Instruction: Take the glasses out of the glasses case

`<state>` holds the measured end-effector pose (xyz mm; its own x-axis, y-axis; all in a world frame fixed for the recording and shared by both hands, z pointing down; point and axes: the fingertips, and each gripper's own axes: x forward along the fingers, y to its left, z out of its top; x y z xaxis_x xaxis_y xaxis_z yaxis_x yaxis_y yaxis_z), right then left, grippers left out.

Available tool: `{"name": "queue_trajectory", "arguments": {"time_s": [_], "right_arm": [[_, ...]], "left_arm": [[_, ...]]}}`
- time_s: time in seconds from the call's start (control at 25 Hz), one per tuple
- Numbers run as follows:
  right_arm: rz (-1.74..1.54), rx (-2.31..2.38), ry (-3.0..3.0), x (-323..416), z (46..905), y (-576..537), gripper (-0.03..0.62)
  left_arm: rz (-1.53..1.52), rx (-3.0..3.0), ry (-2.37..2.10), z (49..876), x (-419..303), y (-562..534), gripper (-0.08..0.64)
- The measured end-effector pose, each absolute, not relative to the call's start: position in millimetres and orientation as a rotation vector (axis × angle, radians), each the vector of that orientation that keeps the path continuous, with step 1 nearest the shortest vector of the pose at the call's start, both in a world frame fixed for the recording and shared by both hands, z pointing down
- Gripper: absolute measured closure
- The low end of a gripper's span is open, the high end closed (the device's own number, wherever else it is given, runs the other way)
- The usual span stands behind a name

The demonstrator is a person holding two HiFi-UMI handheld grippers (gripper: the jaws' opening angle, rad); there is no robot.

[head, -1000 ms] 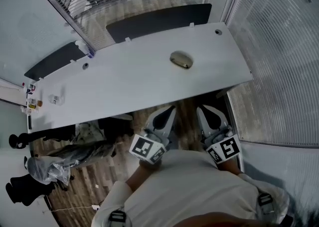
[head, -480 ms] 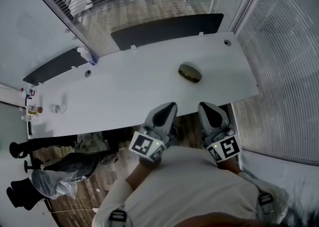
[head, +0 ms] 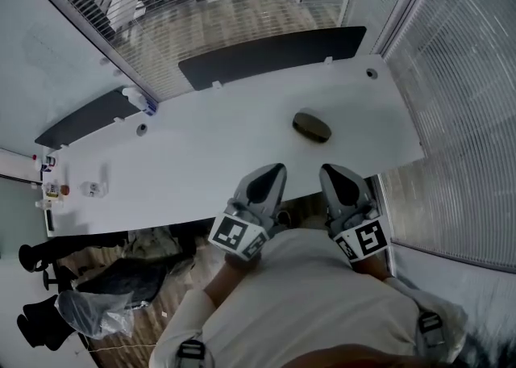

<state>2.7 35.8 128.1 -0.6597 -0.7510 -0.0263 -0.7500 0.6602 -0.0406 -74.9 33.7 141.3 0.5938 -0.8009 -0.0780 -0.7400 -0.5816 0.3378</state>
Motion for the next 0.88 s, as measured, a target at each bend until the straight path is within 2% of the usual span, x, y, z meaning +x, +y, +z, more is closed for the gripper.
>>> {"name": "queue_trajectory", "arguments": {"time_s": [0.88], "right_arm": [[-0.039, -1.292, 2.855, 11.1, 138.3, 10.7, 0.592]], "left_arm": [[-0.301, 2.524, -1.269, 148.5, -66.9, 18.3, 0.560]]}}
